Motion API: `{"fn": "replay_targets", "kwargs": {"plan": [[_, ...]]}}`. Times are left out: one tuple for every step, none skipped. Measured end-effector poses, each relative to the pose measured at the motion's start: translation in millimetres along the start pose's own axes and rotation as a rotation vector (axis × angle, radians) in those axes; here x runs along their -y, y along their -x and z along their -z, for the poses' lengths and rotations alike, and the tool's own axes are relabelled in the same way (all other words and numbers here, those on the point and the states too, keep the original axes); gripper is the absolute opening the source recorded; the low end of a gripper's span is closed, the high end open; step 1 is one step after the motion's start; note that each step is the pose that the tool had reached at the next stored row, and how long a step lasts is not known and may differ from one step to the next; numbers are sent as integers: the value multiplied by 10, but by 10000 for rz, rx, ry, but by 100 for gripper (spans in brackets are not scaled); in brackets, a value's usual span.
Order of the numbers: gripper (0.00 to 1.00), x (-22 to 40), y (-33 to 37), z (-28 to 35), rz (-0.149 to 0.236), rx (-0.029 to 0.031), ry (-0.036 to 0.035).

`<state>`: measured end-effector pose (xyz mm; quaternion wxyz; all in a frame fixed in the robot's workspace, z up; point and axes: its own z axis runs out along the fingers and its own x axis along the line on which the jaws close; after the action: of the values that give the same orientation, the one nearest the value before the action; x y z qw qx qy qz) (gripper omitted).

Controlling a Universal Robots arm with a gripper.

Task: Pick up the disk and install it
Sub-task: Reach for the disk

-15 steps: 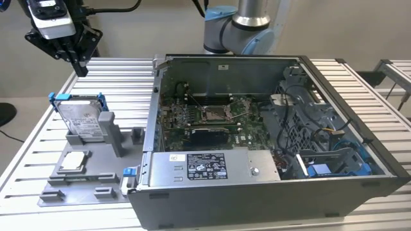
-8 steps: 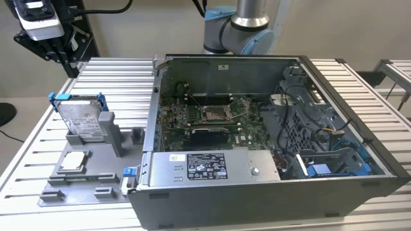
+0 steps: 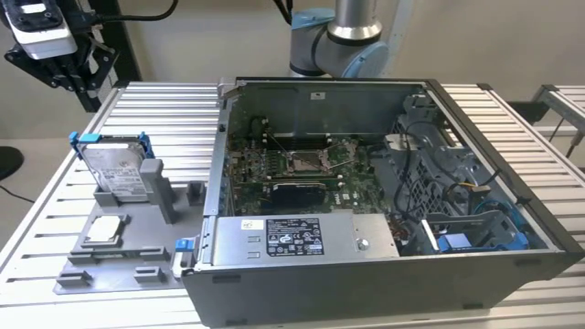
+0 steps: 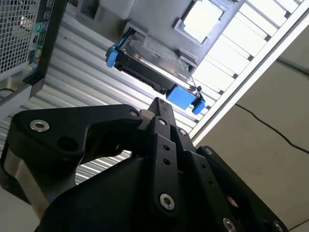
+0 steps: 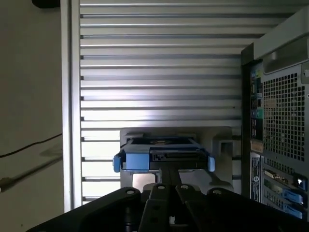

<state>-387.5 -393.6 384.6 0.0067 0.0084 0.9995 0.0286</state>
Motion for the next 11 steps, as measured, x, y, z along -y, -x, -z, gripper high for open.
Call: {"fn": "replay_targets", "kwargs": {"plan": [[0,0,-9,-1,24,-33,0],[0,0,-18,-2,47,-69,1],[0,1,-27,-3,66,-109,0],[0,1,-38,-3,82,-152,-1],[0,1,-50,-3,99,-190,-3],[0,2,-69,-6,119,-199,-5],[0,2,-89,-9,142,-198,-2],[0,3,-111,-12,184,-200,-1],[0,3,-125,-12,244,-204,-2],[0,3,-138,-14,314,-206,-1],[0,3,-150,-14,378,-210,-1]]}}
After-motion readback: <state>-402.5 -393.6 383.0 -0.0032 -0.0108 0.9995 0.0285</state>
